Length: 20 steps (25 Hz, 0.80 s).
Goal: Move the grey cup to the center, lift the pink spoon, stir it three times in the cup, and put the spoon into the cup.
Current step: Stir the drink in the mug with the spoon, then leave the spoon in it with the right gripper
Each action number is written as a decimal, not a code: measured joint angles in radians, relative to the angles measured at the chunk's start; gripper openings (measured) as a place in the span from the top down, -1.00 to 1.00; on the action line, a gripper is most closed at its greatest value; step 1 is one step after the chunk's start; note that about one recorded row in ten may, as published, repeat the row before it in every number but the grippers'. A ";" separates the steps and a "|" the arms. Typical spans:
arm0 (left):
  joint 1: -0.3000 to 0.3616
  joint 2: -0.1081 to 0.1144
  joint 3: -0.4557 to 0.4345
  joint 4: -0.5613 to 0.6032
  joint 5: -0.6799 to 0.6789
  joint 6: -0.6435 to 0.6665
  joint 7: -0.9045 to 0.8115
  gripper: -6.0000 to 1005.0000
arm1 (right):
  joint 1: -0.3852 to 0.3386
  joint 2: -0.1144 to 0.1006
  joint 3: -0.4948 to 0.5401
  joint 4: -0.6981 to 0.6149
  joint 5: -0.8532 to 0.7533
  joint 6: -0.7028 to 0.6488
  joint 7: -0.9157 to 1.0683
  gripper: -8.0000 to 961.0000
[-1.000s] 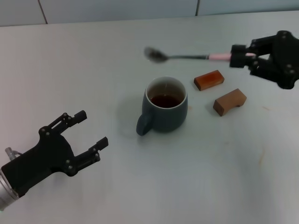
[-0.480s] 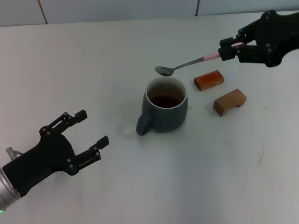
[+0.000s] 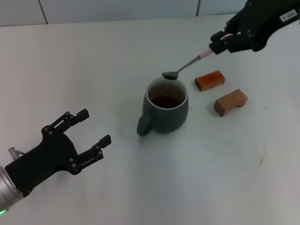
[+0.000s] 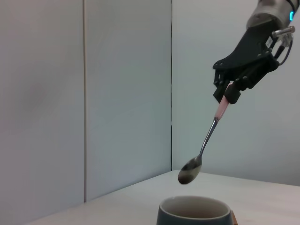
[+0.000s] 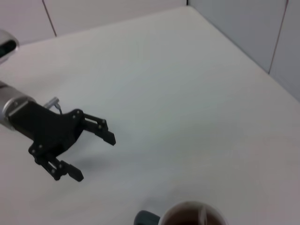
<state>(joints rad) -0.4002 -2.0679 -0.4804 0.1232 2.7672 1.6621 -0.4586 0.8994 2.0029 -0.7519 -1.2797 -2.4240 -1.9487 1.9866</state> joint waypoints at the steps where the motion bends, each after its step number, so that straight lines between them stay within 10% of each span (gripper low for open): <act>1: 0.000 0.000 -0.001 -0.002 0.000 0.000 0.000 -0.61 | 0.015 -0.001 -0.009 0.003 -0.014 -0.001 0.009 0.73; 20: 0.000 0.001 -0.010 -0.008 0.000 -0.005 0.000 -0.61 | 0.204 0.007 -0.162 0.159 -0.211 0.030 0.057 0.72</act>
<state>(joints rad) -0.3998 -2.0670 -0.4906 0.1147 2.7672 1.6574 -0.4587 1.1038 2.0101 -0.9136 -1.1202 -2.6353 -1.9184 2.0436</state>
